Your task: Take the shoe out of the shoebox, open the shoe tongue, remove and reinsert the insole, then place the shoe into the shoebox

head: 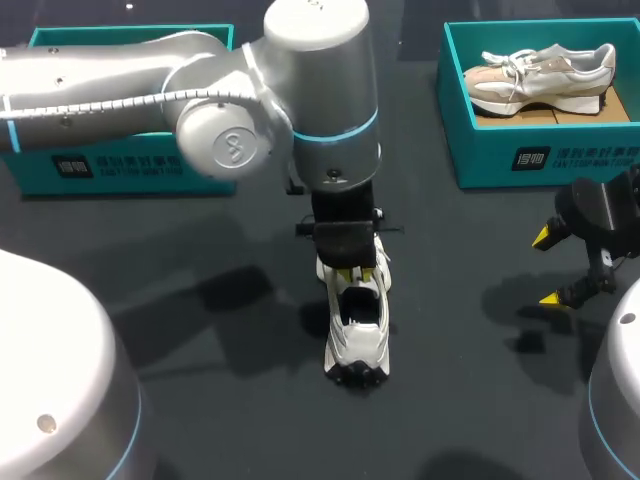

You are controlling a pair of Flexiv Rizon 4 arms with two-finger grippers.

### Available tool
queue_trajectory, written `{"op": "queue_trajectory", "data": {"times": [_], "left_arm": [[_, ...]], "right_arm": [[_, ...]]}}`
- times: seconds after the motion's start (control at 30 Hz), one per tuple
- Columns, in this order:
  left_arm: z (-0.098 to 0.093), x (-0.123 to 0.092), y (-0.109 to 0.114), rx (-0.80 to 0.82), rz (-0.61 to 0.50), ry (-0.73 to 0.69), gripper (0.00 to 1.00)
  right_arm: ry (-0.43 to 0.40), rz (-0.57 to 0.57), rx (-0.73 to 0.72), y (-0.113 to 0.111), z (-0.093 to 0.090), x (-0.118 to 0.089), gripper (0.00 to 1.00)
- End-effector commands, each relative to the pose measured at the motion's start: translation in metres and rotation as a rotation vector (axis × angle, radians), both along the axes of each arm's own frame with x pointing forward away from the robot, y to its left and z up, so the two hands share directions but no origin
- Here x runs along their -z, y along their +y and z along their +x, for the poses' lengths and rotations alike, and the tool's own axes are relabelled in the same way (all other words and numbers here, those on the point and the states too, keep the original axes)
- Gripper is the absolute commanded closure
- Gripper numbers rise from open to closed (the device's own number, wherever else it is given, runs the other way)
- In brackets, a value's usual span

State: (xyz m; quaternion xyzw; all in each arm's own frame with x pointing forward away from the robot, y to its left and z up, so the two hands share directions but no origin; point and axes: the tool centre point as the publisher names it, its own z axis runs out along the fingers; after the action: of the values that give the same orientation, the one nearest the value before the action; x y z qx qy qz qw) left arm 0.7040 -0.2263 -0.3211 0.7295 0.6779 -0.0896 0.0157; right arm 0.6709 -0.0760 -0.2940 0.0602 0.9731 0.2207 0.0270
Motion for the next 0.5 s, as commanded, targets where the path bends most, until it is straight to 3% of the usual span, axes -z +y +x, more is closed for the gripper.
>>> {"op": "queue_trajectory", "data": {"times": [0.03,0.3,0.5], "left_arm": [[-0.001,0.013,-0.005,0.002,-0.007,0.013,0.83],[-0.003,-0.013,-0.004,0.014,-0.025,-0.049,0.82],[-0.001,0.012,-0.010,-0.001,0.000,-0.005,0.85]], "right_arm": [[-0.003,-0.003,0.002,0.000,-0.002,0.000,0.00],[-0.003,-0.003,0.002,0.000,-0.002,0.000,0.00],[-0.003,-0.003,0.002,0.000,-0.002,0.000,0.00]]}}
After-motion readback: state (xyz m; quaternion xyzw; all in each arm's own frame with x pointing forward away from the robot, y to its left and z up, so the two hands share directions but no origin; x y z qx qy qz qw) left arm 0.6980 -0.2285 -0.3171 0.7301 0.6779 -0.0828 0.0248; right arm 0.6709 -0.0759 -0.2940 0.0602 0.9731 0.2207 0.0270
